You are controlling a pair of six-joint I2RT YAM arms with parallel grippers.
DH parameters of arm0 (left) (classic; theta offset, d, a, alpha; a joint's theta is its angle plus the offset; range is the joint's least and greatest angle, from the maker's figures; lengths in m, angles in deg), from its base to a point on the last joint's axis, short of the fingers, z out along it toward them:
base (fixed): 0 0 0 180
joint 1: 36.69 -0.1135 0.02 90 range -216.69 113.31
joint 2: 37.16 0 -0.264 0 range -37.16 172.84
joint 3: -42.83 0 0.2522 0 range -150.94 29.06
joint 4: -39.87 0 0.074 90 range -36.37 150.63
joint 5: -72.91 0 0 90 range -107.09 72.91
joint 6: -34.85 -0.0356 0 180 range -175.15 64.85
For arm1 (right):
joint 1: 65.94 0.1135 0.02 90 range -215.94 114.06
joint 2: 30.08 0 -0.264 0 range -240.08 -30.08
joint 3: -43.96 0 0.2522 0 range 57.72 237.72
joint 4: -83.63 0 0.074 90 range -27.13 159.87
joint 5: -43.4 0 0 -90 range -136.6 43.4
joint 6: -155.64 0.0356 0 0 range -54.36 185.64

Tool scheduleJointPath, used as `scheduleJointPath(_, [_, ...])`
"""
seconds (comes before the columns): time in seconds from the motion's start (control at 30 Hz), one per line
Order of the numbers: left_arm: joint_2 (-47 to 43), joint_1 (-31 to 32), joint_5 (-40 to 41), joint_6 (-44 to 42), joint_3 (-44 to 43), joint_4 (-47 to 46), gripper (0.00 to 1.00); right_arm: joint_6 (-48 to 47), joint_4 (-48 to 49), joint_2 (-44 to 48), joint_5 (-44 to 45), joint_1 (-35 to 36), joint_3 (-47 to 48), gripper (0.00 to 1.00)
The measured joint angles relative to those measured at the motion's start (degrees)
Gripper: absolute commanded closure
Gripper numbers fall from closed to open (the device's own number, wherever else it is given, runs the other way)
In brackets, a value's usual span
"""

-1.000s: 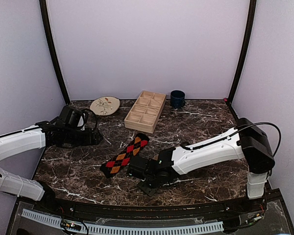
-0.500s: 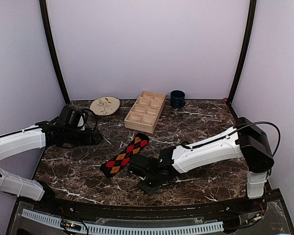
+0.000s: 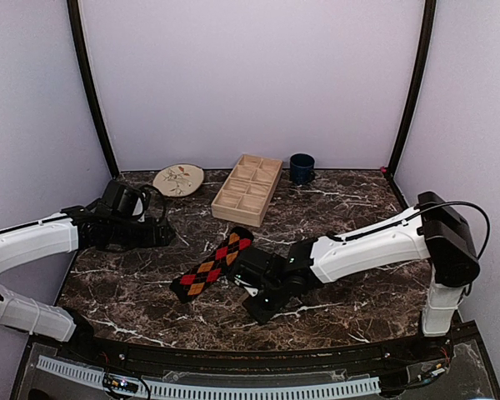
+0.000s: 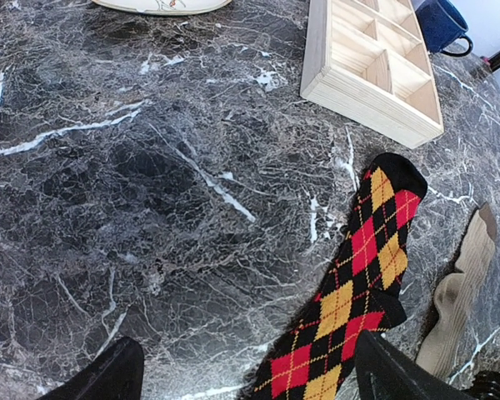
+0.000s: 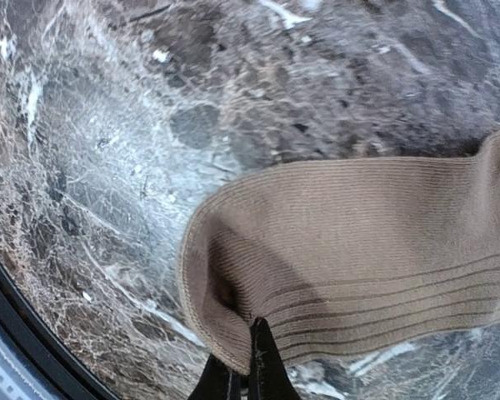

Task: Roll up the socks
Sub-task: Fold the sock at the center of the board.

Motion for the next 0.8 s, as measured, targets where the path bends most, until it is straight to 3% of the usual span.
scheduleJointPath(0.8, [6.7,5.2,4.1,-2.6,-6.0,-1.1,0.1,0.5,1.5,9.6,-6.7,-8.8,-0.9,1.0])
